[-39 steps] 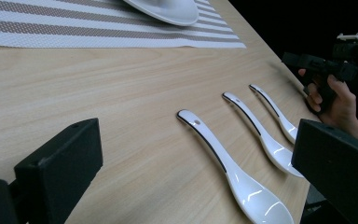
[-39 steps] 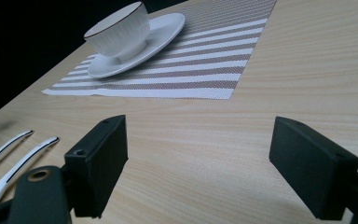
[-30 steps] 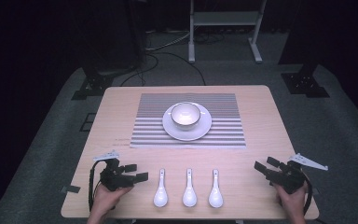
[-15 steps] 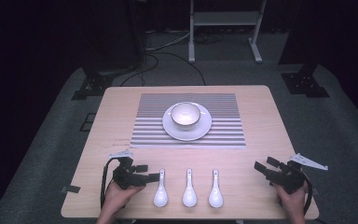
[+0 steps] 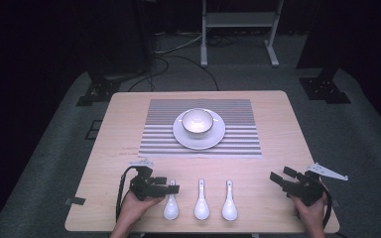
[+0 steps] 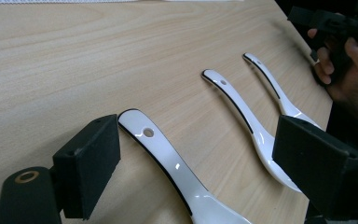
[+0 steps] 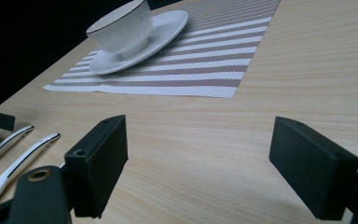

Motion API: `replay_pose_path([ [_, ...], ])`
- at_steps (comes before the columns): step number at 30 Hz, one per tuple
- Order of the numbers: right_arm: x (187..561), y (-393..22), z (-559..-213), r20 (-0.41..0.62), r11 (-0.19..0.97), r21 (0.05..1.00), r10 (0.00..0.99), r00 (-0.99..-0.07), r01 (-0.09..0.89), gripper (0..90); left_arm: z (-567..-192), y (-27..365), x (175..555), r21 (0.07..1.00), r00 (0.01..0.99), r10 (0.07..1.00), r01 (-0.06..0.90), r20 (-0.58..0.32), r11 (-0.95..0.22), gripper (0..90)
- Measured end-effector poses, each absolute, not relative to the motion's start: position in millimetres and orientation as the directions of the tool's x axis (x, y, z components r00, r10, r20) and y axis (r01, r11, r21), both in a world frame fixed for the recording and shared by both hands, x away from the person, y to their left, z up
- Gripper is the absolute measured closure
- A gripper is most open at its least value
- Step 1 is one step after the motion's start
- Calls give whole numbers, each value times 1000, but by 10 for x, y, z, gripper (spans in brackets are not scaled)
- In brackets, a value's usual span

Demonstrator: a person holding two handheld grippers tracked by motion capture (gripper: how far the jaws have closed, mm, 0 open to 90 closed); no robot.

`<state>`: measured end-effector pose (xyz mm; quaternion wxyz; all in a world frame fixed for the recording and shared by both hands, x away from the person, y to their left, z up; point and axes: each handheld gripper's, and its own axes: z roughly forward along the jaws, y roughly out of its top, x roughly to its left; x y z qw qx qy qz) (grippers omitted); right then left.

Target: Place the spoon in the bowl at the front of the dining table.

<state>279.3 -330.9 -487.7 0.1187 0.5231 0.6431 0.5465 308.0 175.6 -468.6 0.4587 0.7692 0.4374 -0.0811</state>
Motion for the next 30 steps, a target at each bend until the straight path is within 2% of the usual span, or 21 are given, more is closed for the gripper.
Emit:
replay_pose_path([
  [2, 2794, -3304, -4876, 416, -142, 829, 804, -425, 542, 183, -4694, 1741, 3082, 637, 608, 603, 744, -517, -204, 170],
  [6, 2795, -3302, -4876, 413, -138, 830, 804, -427, 541, 184, -4729, 1717, 3102, 632, 605, 609, 746, -512, -210, 172],
  [9, 2795, -3298, -4874, 412, -136, 829, 804, -428, 542, 184, -4754, 1695, 3105, 633, 607, 614, 744, -504, -216, 221],
  [16, 2794, -3297, -4874, 411, -135, 830, 805, -428, 542, 183, -4711, 1600, 3077, 646, 619, 684, 710, -386, -278, 424],
  [18, 2793, -3296, -4873, 411, -135, 830, 805, -428, 541, 184, -4700, 1558, 3060, 655, 637, 700, 684, -322, -321, 497],
  [19, 2793, -3296, -4873, 411, -135, 830, 805, -428, 541, 184, -4700, 1558, 3060, 655, 637, 700, 684, -322, -321, 556],
  [20, 2793, -3295, -4873, 409, -134, 831, 805, -430, 541, 183, -4693, 1543, 3055, 655, 644, 706, 674, -295, -341, 556],
  [22, 2793, -3295, -4873, 410, -135, 831, 805, -430, 540, 184, -4678, 1515, 3051, 652, 653, 712, 663, -260, -369, 612],
  [26, 2792, -3294, -4872, 410, -135, 831, 804, -430, 539, 183, -4665, 1460, 3070, 635, 658, 708, 667, -256, -389, 673],
  [30, 2793, -3294, -4872, 410, -135, 831, 804, -431, 539, 183, -4625, 1407, 3095, 605, 680, 703, 655, -208, -453, 750],
])
